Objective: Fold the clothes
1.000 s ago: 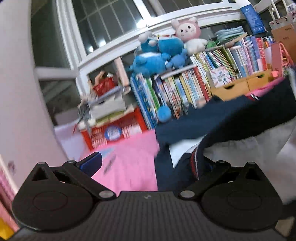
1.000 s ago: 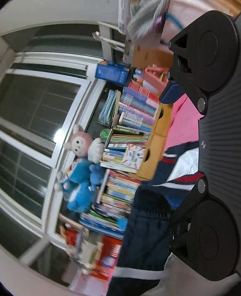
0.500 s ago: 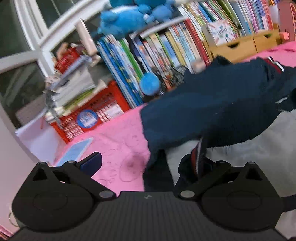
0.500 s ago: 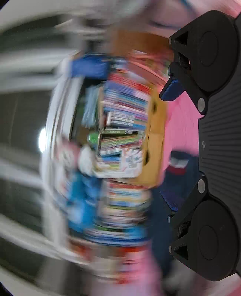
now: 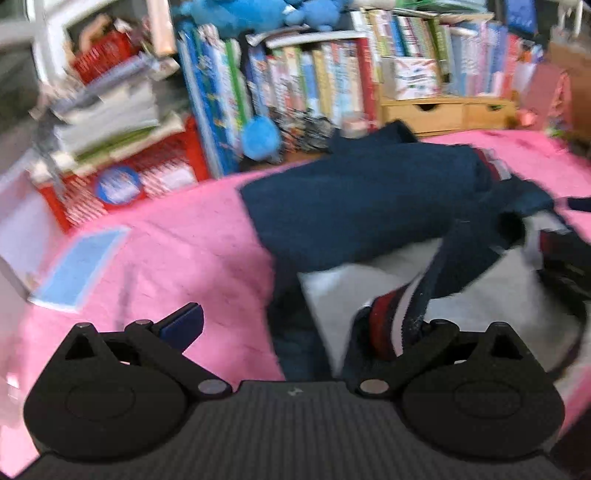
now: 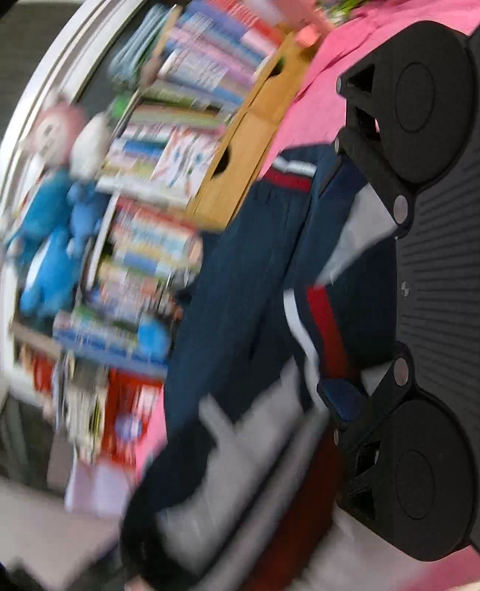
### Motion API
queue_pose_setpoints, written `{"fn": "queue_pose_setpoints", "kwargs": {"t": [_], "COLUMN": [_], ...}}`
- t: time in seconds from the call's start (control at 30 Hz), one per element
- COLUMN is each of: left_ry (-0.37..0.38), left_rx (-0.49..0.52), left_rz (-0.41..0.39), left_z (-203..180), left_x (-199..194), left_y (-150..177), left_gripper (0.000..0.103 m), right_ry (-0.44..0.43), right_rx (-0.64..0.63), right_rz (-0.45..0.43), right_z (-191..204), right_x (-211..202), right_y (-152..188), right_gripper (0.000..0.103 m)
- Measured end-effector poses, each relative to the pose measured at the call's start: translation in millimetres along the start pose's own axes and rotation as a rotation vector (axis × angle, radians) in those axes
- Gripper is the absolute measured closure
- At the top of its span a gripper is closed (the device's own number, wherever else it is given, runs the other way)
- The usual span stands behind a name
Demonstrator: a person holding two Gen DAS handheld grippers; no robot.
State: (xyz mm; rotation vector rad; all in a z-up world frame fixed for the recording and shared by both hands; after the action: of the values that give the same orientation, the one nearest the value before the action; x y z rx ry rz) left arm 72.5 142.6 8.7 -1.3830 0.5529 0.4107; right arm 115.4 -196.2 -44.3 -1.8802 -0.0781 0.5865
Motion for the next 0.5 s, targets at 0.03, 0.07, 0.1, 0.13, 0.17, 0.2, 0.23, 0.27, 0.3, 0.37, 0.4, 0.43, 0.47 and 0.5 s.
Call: {"fn": "queue_pose_setpoints", "kwargs": {"t": [0.03,0.07,0.1,0.13,0.17,0.2,0.23,0.27,0.3,0.37,0.4,0.43,0.47,0.5], "left_ry": [0.044,0.078,0.105,0.140,0.177,0.225,0.277,0.319,0.350,0.364,0.339,0.315,0.306,0.301], "left_rx": [-0.035,-0.070,-0.102,-0.142,-0.180,-0.236,-0.300,-0.360,-0.419,-0.472,-0.440,-0.378,-0.305,-0.231], "left_rz": [0.004,0.003,0.001,-0.002,-0.007,-0.015,-0.017,-0.018,-0.024,-0.054,-0.079,-0.098,-0.105,-0.108], "left_z": [2,4,6,9,13,19,26,34,42,53,53,48,41,32], "left_x": [-2,-3,-4,-5,-6,-7,-7,-6,-4,-4,-6,-10,-13,-15], "left_y": [-1,-2,-4,-6,-9,-12,-15,-19,-22,-27,-29,-28,-25,-21], "left_gripper": [0.000,0.000,0.000,0.000,0.000,0.000,0.000,0.000,0.000,0.000,0.000,0.000,0.000,0.000], "right_ry": [0.029,0.053,0.077,0.094,0.105,0.094,0.055,-0.012,-0.081,-0.173,-0.220,-0.264,-0.295,-0.305], "right_rx": [0.048,0.109,0.170,0.208,0.228,0.241,0.250,0.256,0.254,0.223,0.192,0.156,0.106,0.051], "right_rz": [0.014,0.031,0.049,0.065,0.079,0.085,0.079,0.061,0.036,-0.015,-0.037,-0.048,-0.043,-0.033], "right_z": [-7,-16,-25,-32,-38,-42,-42,-41,-37,-30,-28,-25,-21,-17], "right_x": [6,11,17,19,20,19,15,7,-1,-17,-27,-33,-37,-40], "right_y": [-1,-1,-2,0,3,5,6,7,6,1,-1,-2,-3,-3], "right_gripper": [0.041,0.048,0.052,0.052,0.052,0.051,0.046,0.040,0.026,0.011,0.006,0.002,0.000,0.000]}}
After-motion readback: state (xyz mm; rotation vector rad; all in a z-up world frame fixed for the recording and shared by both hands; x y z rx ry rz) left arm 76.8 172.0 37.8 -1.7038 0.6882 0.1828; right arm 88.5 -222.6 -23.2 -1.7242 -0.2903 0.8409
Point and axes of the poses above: each gripper's, at about its wrist camera, not at the fingertips, and x roughly the way its jaws point, z to its left, y to its underside, the point moved 3 cm from there along x, roughly the way its jaws point, and after that the axes turned 7 degrees about -z, right-handed, at the moved point
